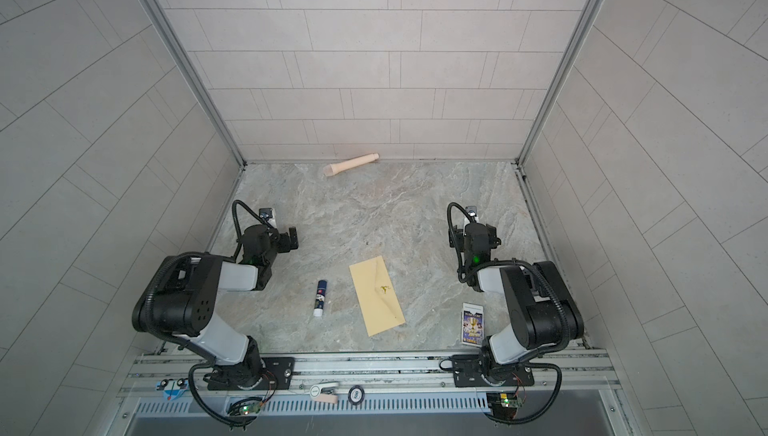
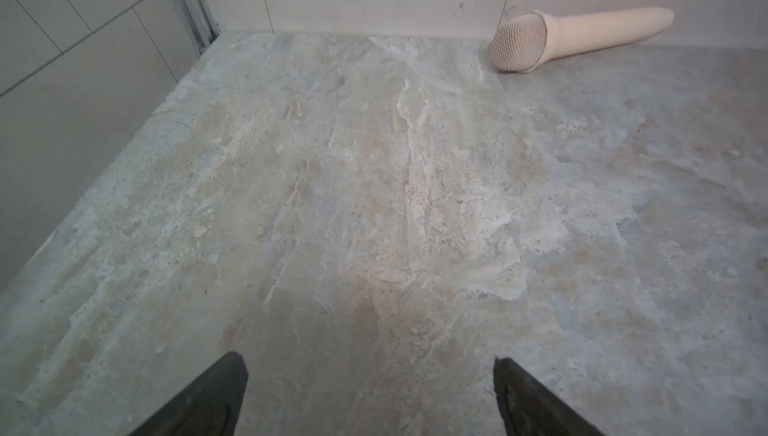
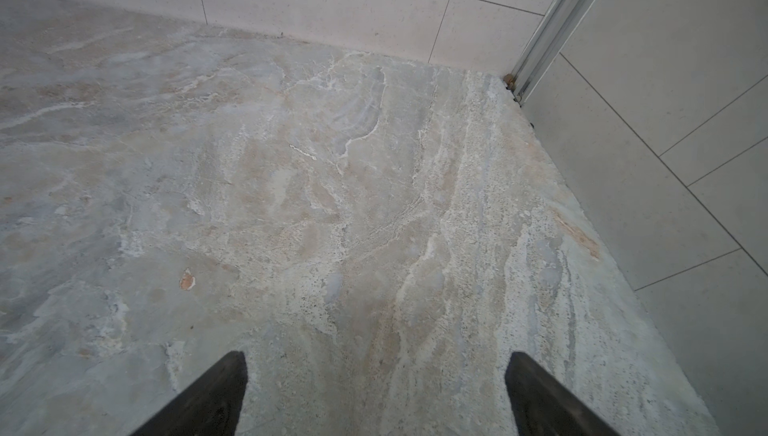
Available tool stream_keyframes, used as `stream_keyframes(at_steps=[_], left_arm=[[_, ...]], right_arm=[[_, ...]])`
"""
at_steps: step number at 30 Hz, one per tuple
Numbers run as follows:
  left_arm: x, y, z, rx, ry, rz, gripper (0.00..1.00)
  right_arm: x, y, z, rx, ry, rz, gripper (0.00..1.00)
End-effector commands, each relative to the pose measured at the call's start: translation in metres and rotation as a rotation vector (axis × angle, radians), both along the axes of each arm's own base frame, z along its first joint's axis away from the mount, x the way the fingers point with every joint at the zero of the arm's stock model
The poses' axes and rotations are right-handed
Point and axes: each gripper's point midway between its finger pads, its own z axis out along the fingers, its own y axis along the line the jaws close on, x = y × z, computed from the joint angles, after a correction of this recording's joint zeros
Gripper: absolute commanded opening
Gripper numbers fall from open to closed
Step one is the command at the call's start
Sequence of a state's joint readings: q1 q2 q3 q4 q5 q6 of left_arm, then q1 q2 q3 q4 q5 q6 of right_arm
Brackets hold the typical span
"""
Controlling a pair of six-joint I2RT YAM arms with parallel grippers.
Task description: Place the letter into the envelope and seal it
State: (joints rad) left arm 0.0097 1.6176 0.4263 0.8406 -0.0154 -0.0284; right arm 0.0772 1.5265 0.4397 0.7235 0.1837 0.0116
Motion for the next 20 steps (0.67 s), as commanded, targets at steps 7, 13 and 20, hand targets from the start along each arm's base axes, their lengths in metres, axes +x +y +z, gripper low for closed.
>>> stream_keyframes(at_steps=[7, 13, 20], left_arm=[[0.0060, 0.0028, 0.0113, 0.007, -0.044, 0.020, 1.00], [0.0057, 0.0017, 0.0117, 0.009, -0.045, 0.017, 1.00], [0.0058, 0.0020, 0.0119, 0.012, -0.045, 0.018, 1.00]], right_arm=[[0.0067, 0.0022, -0.0067, 0.007, 0.046, 0.012, 1.00], [0.0075, 0.0037, -0.0072, 0.006, 0.048, 0.020, 1.00], [0.0080, 0.0034, -0.0066, 0.009, 0.046, 0.019, 1.00]])
